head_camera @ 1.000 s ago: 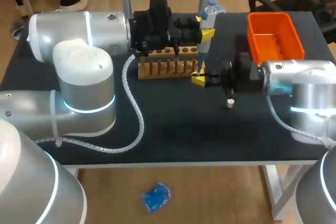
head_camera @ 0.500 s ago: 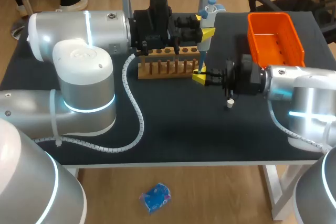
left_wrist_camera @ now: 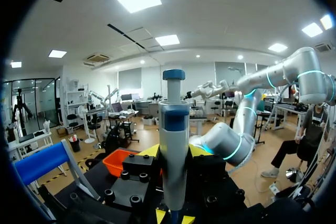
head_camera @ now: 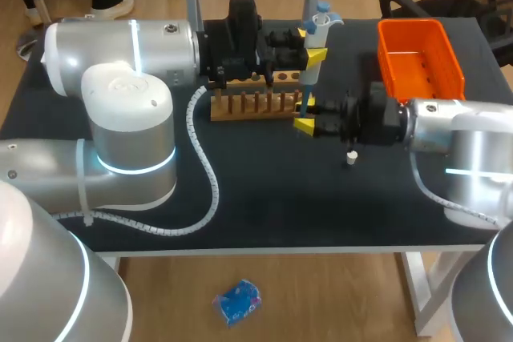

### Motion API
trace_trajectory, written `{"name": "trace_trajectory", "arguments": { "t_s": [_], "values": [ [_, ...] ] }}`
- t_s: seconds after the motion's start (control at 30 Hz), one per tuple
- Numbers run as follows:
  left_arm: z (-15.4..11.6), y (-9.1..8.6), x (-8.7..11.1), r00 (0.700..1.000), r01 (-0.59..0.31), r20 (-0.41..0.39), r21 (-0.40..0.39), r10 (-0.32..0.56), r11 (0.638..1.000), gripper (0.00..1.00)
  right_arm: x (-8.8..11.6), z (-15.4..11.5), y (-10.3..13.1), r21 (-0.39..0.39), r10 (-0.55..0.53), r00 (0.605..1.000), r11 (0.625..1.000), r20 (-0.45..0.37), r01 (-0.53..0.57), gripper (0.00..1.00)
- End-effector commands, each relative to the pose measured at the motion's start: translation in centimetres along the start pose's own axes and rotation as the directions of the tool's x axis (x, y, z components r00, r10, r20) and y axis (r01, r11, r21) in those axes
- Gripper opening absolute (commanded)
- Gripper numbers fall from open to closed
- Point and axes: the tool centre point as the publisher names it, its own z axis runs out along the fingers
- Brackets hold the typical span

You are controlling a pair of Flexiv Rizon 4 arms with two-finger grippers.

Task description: Invert the test tube, pick up the pipette, mount the tip to pipette, aspirate from beaker and dispense into the tube, eject the tip, return the pipette, and cap with the stopper.

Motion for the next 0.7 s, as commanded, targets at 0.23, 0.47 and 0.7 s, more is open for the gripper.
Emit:
{"name": "trace_trajectory", "arguments": {
  "t_s": [0.23,0.47,0.7],
  "values": [
    [0.1,0.1,0.0,1.0,-0.001,0.002,0.006,0.001,1.0,0.0,0.7,-1.7,-0.7,0.069,0.051,0.982,0.997,-0.179,-0.039,1.0],
    [0.1,0.1,0.0,1.0,-0.001,0.002,0.006,0.001,1.0,0.0,1.2,-3.0,-0.6,0.09,0.068,0.965,0.995,-0.255,-0.046,1.0],
    [-2.2,0.3,-1.9,0.998,-0.013,0.06,0.023,0.011,1.0,0.0,1.8,-4.1,0.0,0.104,0.063,0.958,0.994,-0.278,-0.035,1.0]
  ]
}}
